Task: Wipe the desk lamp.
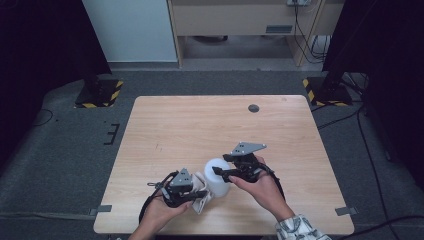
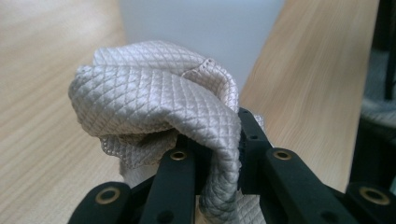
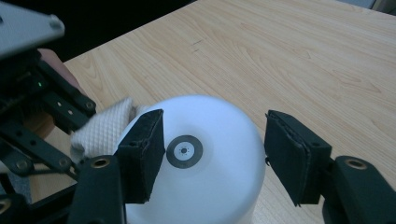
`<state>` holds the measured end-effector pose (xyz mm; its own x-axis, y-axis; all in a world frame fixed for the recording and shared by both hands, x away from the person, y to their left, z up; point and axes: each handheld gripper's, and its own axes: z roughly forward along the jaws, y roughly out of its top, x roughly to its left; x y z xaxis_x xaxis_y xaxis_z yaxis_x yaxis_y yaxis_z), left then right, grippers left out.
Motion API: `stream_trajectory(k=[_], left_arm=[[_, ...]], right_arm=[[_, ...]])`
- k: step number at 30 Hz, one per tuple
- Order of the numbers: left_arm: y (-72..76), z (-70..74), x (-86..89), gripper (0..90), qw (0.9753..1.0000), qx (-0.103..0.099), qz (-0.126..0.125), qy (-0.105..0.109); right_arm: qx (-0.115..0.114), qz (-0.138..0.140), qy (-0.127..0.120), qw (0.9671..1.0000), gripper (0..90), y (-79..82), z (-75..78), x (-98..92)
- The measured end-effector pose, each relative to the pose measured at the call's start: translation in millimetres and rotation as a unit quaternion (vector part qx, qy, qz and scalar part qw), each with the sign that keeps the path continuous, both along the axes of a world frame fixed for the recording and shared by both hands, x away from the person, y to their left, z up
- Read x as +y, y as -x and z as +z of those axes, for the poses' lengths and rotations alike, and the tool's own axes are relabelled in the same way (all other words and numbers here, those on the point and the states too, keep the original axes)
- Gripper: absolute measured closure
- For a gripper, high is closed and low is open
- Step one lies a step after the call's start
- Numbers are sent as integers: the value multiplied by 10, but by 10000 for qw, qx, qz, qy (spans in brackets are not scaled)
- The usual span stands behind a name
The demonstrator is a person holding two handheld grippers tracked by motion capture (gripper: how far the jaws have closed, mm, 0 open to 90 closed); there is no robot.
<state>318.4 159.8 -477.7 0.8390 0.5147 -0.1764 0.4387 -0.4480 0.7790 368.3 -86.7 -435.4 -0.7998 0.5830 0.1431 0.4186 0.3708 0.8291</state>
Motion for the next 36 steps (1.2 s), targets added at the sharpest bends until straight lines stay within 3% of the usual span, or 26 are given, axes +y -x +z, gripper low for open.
stream_trajectory(k=[4, 10, 15, 21, 27, 33, 36], left_arm=[[13, 146, 64, 791, 9995, -158, 77, 249], [-53, 210, 60, 791, 9995, -314, 63, -22], [-125, 245, 107, 791, 9993, -335, 169, 21], [-193, 234, 136, 791, 9993, -246, 234, 140], [-249, 181, 104, 791, 9995, -176, 247, -31], [-283, 43, 59, 791, 9995, -54, 251, -195], [-284, 27, 69, 791, 9995, -52, 260, -184]], right_arm=[[32, 6, -21, 10000, 385, -4, -2, -2], [39, 18, -18, 10000, 385, -7, -2, -1], [32, 24, -30, 10000, 385, -12, -6, -3], [41, 21, -45, 10000, 385, -17, -8, 3], [11, 20, -28, 10000, 385, -11, -8, 4], [20, 24, -49, 10000, 385, -12, -10, 2], [3, 17, -41, 10000, 386, -10, -10, 5]])
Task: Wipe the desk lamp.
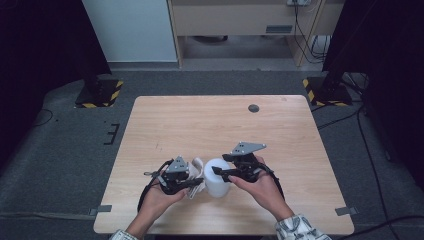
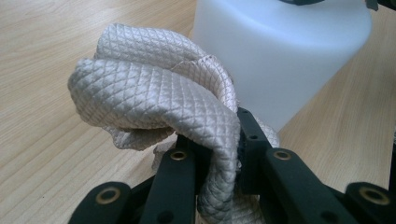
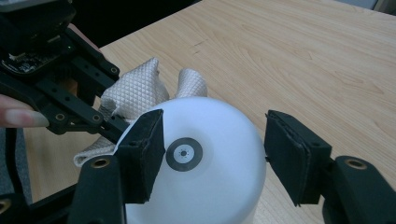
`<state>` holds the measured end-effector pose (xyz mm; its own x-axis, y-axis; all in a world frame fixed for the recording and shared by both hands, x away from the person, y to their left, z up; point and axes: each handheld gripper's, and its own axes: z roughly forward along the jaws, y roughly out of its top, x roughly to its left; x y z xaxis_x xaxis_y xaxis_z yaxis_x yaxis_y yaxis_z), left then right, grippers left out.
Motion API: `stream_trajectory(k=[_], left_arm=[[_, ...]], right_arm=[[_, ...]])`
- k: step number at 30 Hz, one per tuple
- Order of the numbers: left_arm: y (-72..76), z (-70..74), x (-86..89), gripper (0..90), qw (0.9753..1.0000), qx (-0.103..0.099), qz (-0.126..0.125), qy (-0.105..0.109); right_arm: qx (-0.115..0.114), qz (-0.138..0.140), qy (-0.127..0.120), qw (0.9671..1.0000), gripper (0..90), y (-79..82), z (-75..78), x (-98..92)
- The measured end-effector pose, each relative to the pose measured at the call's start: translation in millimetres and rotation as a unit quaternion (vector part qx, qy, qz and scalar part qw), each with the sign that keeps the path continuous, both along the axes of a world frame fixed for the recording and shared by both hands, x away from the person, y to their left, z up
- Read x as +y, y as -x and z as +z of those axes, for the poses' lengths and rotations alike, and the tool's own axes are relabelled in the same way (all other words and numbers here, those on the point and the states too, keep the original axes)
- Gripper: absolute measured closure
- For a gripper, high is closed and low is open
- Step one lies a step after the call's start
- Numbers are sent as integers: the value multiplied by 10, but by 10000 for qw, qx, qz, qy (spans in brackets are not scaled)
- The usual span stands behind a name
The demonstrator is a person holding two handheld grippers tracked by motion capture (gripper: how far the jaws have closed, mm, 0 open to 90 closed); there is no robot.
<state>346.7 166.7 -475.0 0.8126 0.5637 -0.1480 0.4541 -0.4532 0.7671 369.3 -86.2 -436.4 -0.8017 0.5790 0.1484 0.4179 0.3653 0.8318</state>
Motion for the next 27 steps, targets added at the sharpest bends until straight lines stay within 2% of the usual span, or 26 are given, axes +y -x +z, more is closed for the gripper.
stream_trajectory(k=[2, 3, 6, 8, 11, 13, 15, 16, 18, 21, 23, 26, 27], left_arm=[[0, 15, 8, 791, 10000, -19, 8, 26], [4, 73, 24, 791, 9999, -96, 22, 102], [0, 146, 40, 792, 9997, -164, 21, 154], [-1, 154, 33, 792, 9998, -153, 3, 139], [2, 114, 10, 792, 9999, -104, -37, 75], [3, 12, -17, 792, 10000, 3, -39, -18], [0, -12, -19, 792, 10000, 27, -32, -22], [-6, -65, -29, 793, 9999, 96, -29, -96], [-18, -99, -38, 792, 9997, 150, -34, -168], [-24, -107, -35, 792, 9997, 178, -27, -152], [-14, -78, -22, 792, 9999, 140, -21, -94], [28, 42, -1, 792, 10000, 27, -39, 60], [36, 60, -2, 792, 10000, 3, -62, 50]], right_arm=[[0, -1, -1, 10000, 385, 0, 0, 0], [-3, 4, 0, 10000, 385, 2, 0, 4], [10, 13, -9, 10000, 385, 4, 0, 8], [-8, 4, -4, 10000, 385, 2, -1, 8], [-13, -2, -3, 10000, 385, 2, -1, 6], [-12, -8, -9, 10000, 385, -2, -3, 3], [-16, -11, -7, 10000, 385, -2, -2, 5], [-12, -10, -10, 10000, 385, -3, -3, 6], [-11, -8, -15, 10000, 385, -3, -3, 9], [-6, -7, -15, 10000, 385, -1, -3, 12], [-18, -10, -6, 10000, 385, 1, -2, 11], [-19, -11, -3, 10000, 385, -3, -2, 5], [-20, -13, -2, 10000, 385, -3, -1, 6]])
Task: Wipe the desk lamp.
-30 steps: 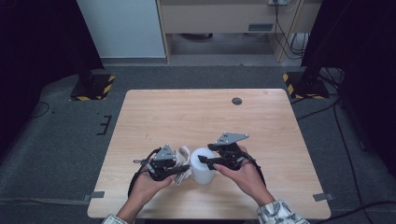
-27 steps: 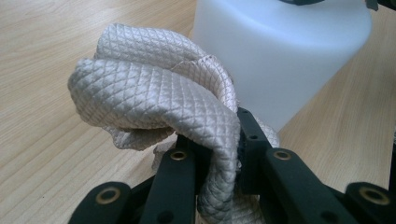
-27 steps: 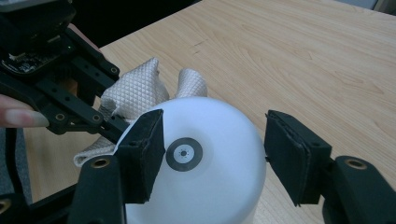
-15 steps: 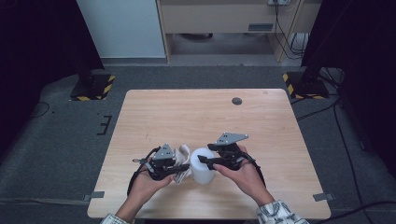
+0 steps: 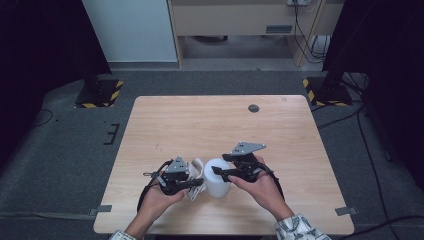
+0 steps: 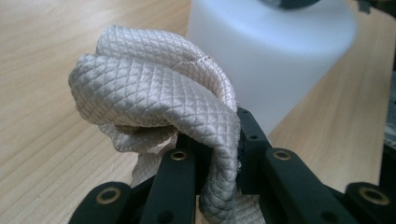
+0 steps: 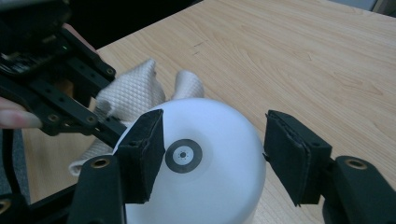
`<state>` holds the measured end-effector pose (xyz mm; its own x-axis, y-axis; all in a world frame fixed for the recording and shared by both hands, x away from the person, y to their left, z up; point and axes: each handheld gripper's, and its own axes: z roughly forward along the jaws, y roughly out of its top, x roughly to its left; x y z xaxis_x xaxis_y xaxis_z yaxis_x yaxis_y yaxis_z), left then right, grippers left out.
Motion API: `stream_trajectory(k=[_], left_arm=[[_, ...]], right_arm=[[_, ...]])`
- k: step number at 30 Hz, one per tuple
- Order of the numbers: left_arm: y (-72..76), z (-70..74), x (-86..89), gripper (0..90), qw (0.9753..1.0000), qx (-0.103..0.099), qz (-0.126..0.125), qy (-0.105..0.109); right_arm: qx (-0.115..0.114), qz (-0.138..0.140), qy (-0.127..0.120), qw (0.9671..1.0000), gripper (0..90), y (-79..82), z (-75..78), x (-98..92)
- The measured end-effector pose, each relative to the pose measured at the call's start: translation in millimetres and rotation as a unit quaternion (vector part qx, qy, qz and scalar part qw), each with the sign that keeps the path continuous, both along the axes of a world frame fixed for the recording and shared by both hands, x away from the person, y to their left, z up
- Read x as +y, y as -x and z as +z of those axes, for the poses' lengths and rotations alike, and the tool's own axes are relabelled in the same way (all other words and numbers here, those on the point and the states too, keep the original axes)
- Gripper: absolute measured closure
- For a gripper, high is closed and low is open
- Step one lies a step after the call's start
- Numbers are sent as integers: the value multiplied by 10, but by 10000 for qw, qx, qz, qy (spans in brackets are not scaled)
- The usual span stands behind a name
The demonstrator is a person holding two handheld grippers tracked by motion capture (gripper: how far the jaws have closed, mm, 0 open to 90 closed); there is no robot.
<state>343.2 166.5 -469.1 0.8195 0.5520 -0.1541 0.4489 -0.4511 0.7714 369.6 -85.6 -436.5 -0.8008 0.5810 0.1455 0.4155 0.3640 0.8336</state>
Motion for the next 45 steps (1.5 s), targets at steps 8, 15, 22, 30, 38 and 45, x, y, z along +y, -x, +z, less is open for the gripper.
stream_trajectory(k=[8, 15, 22, 30, 38, 45], left_arm=[[7, -220, -86, 793, 9987, 197, -98, -461], [-4, -96, -10, 794, 9998, 61, 35, -182], [0, -110, -10, 795, 9997, 37, 41, -247], [-5, -210, -53, 794, 9990, 131, 3, -416], [13, -174, -9, 794, 9998, 65, 64, -187], [-6, 23, 135, 796, 9995, -90, 198, 209]], right_arm=[[4, -3, 4, 10000, 385, 3, 2, 8], [-20, -1, 28, 10000, 381, -1, 6, 14], [-130, 52, -67, 9999, 197, 52, 100, 19], [-299, 1, 82, 9995, 88, 196, 66, 25], [-240, 38, 353, 9991, 62, 255, -113, 66], [-175, 28, 540, 9984, 55, 228, -251, 133]])
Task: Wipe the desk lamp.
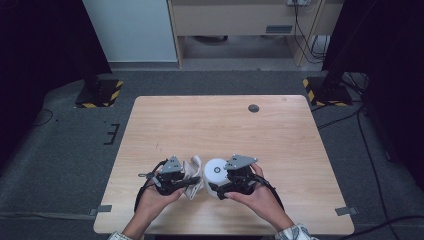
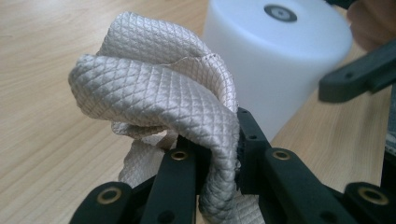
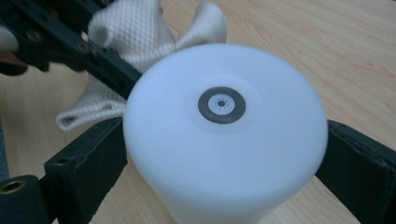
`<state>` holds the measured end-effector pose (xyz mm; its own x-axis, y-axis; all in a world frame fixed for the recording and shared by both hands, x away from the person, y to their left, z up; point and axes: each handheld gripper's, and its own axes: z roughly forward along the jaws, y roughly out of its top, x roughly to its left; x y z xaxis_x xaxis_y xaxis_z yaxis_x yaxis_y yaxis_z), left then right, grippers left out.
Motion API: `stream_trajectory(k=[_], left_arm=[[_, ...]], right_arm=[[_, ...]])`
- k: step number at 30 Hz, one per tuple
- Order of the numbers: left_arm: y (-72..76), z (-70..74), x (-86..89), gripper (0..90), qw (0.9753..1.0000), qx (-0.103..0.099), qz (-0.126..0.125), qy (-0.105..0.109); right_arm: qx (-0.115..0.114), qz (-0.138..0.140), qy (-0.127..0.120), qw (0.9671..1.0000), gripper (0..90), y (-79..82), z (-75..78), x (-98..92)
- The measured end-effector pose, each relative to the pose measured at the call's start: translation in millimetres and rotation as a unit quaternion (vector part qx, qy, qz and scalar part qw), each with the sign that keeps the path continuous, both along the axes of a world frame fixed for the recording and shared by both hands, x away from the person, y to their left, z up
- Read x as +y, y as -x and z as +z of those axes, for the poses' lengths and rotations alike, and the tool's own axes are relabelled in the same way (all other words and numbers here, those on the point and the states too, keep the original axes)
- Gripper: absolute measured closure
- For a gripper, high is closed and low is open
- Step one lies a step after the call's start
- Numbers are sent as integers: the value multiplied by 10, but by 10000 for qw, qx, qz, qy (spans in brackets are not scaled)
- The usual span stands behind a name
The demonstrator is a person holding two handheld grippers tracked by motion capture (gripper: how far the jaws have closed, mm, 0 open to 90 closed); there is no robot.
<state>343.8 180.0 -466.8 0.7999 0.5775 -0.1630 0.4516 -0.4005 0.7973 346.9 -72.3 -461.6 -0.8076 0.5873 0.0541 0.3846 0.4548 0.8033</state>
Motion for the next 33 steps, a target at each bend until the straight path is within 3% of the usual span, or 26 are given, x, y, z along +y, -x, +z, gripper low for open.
stream_trajectory(k=[11, 24, 33], left_arm=[[-19, 13, -64, 796, 9999, 16, -96, -109], [-27, -222, -211, 796, 9982, 256, -230, -501], [-64, -134, -156, 796, 9992, 193, -159, -307]], right_arm=[[-48, -6, 73, 10000, 89, -16, -50, 26], [-29, 17, 76, 10000, 90, -6, -43, -4], [-46, 54, 62, 10000, 90, 6, -48, -22]])
